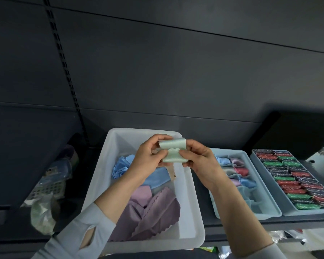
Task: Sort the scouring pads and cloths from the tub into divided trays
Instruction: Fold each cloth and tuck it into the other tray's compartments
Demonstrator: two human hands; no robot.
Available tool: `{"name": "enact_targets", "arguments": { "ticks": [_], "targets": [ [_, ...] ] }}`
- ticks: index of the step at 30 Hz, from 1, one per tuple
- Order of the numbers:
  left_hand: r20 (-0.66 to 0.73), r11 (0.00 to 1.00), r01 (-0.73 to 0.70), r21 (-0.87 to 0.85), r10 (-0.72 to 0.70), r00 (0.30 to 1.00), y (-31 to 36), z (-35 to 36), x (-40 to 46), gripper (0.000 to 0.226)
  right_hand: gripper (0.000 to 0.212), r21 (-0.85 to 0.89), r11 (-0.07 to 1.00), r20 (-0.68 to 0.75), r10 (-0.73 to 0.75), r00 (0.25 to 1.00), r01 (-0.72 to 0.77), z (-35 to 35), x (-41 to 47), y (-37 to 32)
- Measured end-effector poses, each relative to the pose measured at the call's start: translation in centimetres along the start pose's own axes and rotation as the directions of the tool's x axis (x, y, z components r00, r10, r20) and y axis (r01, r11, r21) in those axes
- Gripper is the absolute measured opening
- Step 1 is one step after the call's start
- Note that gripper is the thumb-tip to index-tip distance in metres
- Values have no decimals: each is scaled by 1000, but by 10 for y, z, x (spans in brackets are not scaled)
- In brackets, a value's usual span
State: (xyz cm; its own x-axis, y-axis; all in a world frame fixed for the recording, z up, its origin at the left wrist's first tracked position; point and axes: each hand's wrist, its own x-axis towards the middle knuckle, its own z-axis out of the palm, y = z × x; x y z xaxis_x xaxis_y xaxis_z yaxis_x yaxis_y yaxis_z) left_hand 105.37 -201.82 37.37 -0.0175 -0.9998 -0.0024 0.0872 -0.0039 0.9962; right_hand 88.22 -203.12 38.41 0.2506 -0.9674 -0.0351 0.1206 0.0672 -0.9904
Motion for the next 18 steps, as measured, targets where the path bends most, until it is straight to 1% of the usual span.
{"name": "enact_targets", "arguments": {
  "ticks": [2, 4, 5, 7, 9, 10, 12, 13, 14, 15, 17, 18],
  "targets": [
    [-22, 1000, 15, -12, -15, 1000, -1, 2, -1, 36, 28, 14, 1000, -26, -8, 1000, 9, 0, -2, 5],
    [-27, 995, 78, -57, -80, 996, -3, 5, -2, 42, 39, -20, 999, -52, -31, 998, 30, -1, -5, 11],
    [-18, 990, 113, -83, -115, 993, -5, 7, -2, 40, 42, -52, 998, -74, -49, 996, 46, -3, -7, 14],
    [13, 983, 154, -99, -154, 988, -11, 12, -3, 28, 45, -97, 994, -118, -57, 991, 45, -7, -12, 22],
    [31, 990, 128, -57, -127, 991, -21, 20, -3, 12, 39, -66, 998, -132, -5, 991, -4, -14, -19, 30],
    [37, 995, 101, -11, -101, 994, -28, 24, -3, 8, 36, -5, 999, -142, 43, 989, -44, -18, -21, 34],
    [61, 994, 49, 100, -55, 997, -39, 34, -3, 20, 28, 147, 982, -167, 146, 975, -121, -29, -27, 42],
    [83, 988, 20, 152, -33, 996, -43, 40, -3, 27, 19, 172, 974, -186, 176, 967, -145, -36, -29, 46],
    [111, 981, -13, 193, -9, 994, -47, 46, -4, 31, 8, 153, 974, -200, 195, 960, -166, -45, -32, 50],
    [141, 975, -42, 218, 11, 990, -51, 53, -4, 32, 7, 120, 976, -200, 204, 958, -183, -55, -36, 53],
    [169, 967, -70, 243, 29, 985, -58, 70, -4, 32, 25, 58, 969, -162, 245, 956, -239, -78, -43, 57],
    [170, 964, -68, 256, 24, 985, -62, 80, -4, 32, 28, 28, 964, -141, 267, 953, -266, -90, -46, 57]
  ]
}}
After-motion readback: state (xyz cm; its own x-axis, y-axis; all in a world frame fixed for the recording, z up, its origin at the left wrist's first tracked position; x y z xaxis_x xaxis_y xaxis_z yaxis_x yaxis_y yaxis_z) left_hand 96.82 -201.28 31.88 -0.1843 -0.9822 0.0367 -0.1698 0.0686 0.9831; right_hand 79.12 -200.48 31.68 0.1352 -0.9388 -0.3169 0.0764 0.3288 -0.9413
